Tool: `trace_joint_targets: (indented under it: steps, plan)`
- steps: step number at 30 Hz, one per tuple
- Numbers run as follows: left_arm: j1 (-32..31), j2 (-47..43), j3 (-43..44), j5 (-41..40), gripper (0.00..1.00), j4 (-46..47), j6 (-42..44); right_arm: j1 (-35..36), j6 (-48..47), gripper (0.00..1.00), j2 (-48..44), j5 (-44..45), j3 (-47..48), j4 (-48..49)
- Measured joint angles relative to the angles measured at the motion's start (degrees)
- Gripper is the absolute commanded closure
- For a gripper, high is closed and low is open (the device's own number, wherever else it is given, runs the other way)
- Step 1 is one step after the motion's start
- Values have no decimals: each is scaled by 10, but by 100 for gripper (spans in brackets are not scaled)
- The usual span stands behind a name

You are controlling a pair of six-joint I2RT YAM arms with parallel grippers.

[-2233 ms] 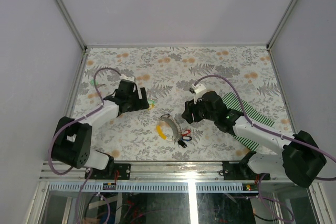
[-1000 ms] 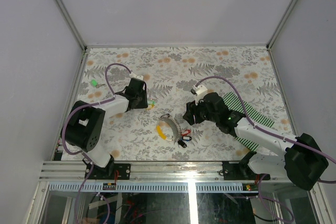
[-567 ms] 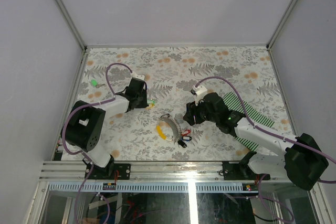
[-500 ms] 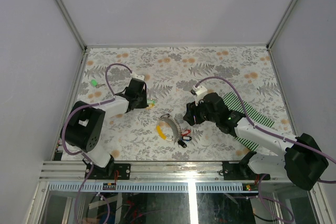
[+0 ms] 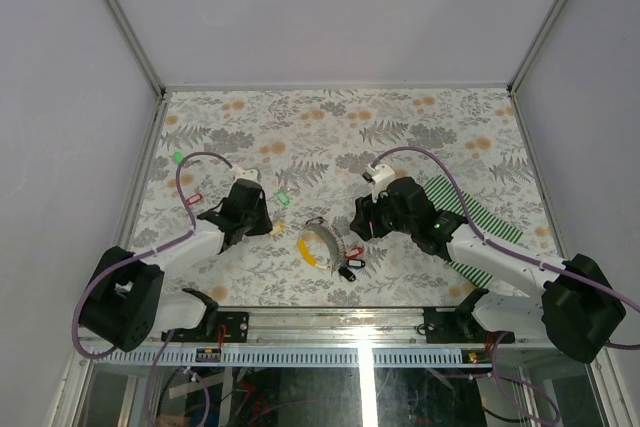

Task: Put the keys on the keyring
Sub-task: Move the key to the center of the board.

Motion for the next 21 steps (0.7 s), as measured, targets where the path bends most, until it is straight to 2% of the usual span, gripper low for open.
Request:
trace_joint_targets:
  steps: [2,7,15,21]
  plan:
    - [0,-23,-7,-7,71,-13,-11,0,0,40,0,0,0,0]
    - [0,-47,-5,-20,65,-23,-20,0,0,39,0,0,0,0]
    - [0,-69,3,-12,62,-23,-17,0,9,45,10,-14,9,-3]
    - [-5,-88,3,35,59,19,-2,1,34,50,55,-21,44,-5]
